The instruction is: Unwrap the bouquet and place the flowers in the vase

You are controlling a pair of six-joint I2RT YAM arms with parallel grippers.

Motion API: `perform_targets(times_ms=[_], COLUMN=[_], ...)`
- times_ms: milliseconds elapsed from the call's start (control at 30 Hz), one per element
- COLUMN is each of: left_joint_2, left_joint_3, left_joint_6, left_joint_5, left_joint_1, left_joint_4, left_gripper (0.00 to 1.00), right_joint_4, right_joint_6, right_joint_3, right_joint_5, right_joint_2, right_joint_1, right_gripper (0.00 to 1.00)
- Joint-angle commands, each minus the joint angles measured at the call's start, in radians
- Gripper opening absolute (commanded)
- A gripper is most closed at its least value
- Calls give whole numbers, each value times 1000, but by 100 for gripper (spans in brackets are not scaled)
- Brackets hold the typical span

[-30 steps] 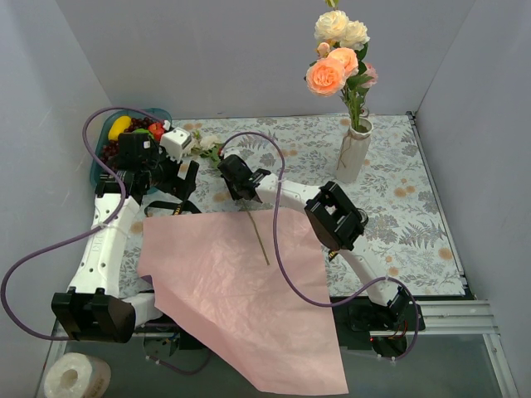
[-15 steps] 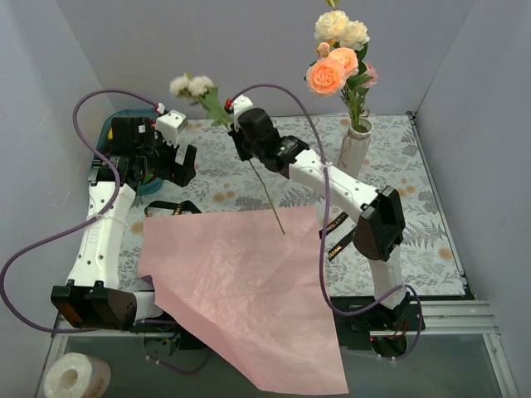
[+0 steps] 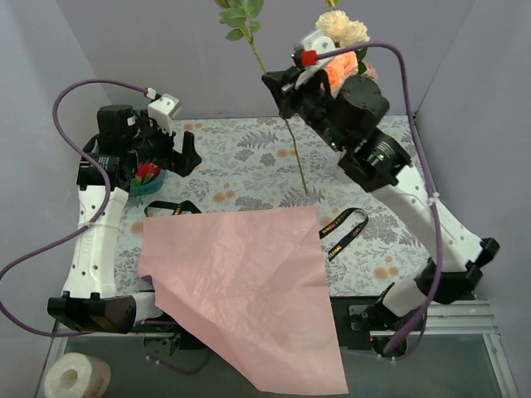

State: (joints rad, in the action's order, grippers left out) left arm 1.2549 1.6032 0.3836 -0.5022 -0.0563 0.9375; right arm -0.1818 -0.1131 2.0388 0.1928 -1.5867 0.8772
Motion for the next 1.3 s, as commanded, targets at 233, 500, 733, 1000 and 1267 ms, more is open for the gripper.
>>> perform_targets(times_ms=[233,500,733,1000,1267], left_joint_2=[51,58,109,127,149], left_joint_3=[-57,-98,32,34,24], left_joint_6=[37,14,-6,-34,-86], left_joint_5=[45,42,30,25,36], left_joint_1=[-4,-4,-4,-4,-4], left_joint_4=[-66,-97,-39,-23,4], left_gripper=[98,98,98,98,98], right_joint_4=[408,878,1102,1298,1430], right_joint_6=[-282,-462,-429,-369,-367], right_joint_3=[-354,-650,-801,-868,-824], right_joint_5=[124,385,415,346,300], right_joint_2=[387,534,513,421,294], right_joint_1=[-7,-137,-319,-446,-492], right_gripper=[1,1,1,1,1])
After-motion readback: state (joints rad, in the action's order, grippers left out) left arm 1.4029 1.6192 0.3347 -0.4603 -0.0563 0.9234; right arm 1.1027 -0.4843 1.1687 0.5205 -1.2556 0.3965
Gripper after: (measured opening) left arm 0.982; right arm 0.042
